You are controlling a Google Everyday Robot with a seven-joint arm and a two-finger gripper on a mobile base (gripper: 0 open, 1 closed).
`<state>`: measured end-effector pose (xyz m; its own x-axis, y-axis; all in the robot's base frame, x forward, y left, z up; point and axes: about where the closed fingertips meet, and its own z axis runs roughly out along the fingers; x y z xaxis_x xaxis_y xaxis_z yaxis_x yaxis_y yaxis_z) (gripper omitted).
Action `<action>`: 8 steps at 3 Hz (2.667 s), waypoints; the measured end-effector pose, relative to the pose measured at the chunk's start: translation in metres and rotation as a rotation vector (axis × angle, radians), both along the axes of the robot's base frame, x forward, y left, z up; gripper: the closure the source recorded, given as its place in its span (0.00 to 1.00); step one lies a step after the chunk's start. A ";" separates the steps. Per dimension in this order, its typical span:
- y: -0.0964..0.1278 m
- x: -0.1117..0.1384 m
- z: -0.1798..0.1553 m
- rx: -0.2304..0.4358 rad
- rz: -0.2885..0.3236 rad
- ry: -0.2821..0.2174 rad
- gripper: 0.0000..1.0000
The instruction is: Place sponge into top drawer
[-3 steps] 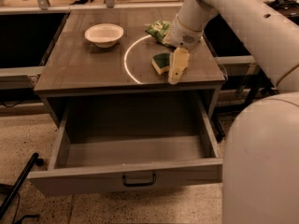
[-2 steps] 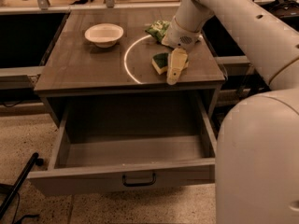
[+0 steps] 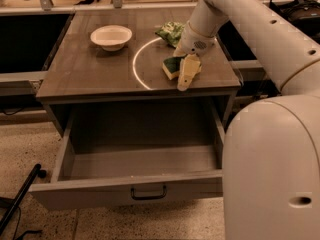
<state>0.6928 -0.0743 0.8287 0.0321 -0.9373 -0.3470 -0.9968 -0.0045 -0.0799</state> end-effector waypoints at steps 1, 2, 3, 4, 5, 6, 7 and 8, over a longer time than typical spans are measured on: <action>-0.002 0.002 -0.002 0.006 -0.004 0.010 0.41; -0.005 0.001 0.015 0.009 -0.008 -0.021 0.72; -0.005 -0.005 0.036 0.012 -0.003 -0.063 0.96; 0.004 -0.033 0.033 0.051 -0.070 -0.048 1.00; 0.004 -0.032 0.034 0.052 -0.071 -0.050 1.00; 0.004 -0.040 0.028 0.053 -0.097 -0.044 1.00; 0.006 -0.062 0.028 0.057 -0.162 -0.056 1.00; 0.017 -0.092 0.024 0.058 -0.221 -0.069 1.00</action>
Offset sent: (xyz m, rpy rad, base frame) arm -0.0039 -0.0159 0.0326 -0.0004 -0.0229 -0.0110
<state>0.6007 -0.0569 0.8529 -0.1464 -0.9026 -0.4049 -0.9651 0.2201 -0.1417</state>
